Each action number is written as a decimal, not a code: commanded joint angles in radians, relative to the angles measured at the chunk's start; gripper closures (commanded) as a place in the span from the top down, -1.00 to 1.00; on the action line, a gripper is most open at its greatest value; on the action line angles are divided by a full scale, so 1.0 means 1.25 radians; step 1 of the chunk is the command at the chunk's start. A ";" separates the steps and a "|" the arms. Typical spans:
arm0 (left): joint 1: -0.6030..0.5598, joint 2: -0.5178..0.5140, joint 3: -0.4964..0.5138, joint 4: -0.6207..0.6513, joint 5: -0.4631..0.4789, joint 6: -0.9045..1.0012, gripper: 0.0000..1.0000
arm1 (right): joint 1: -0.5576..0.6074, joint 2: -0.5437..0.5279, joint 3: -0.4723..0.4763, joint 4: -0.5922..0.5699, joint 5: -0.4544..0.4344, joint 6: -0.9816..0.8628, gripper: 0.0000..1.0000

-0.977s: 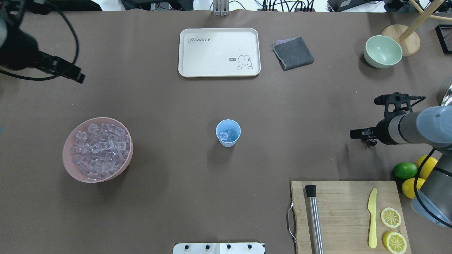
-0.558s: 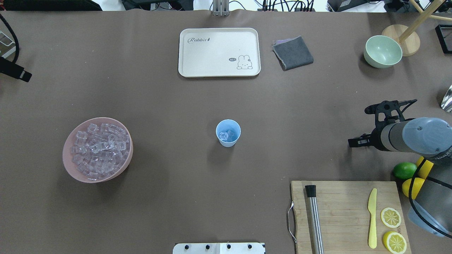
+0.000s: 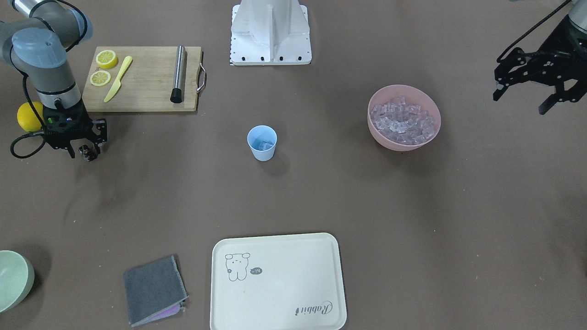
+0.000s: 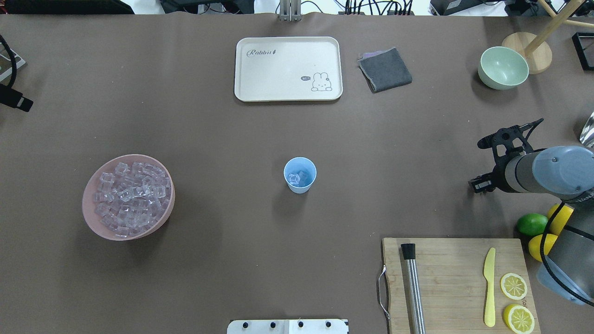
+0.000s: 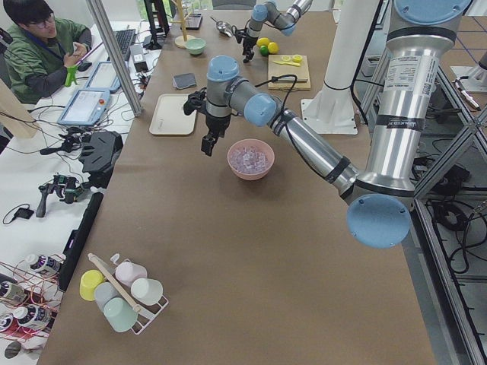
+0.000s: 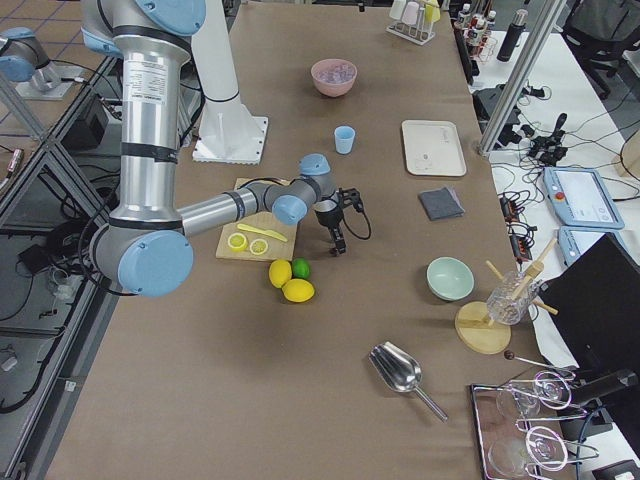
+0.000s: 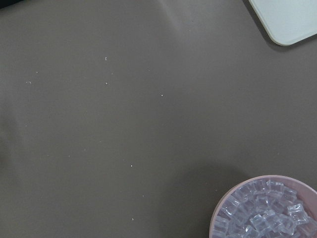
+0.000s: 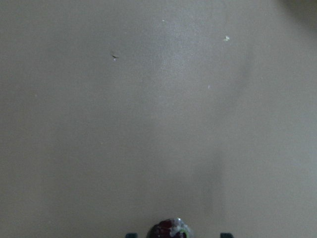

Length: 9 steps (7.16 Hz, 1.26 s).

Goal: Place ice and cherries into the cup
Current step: 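Lower the right gripper onto the dark cherries and grasp them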

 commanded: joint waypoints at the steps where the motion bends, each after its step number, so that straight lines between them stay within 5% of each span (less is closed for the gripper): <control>1: 0.000 0.000 0.011 -0.001 -0.001 0.000 0.96 | 0.009 -0.001 0.003 -0.001 0.005 -0.029 -0.41; 4: 0.002 -0.001 0.017 -0.001 0.001 0.000 0.96 | 0.009 -0.007 0.003 -0.001 -0.005 -0.034 -1.00; 7: -0.025 0.031 0.052 0.000 0.001 -0.013 0.96 | 0.035 0.022 0.026 -0.008 0.025 -0.031 -1.00; 9: -0.162 0.038 0.116 0.003 -0.055 -0.001 0.96 | 0.081 0.118 0.027 -0.093 0.084 -0.022 -1.00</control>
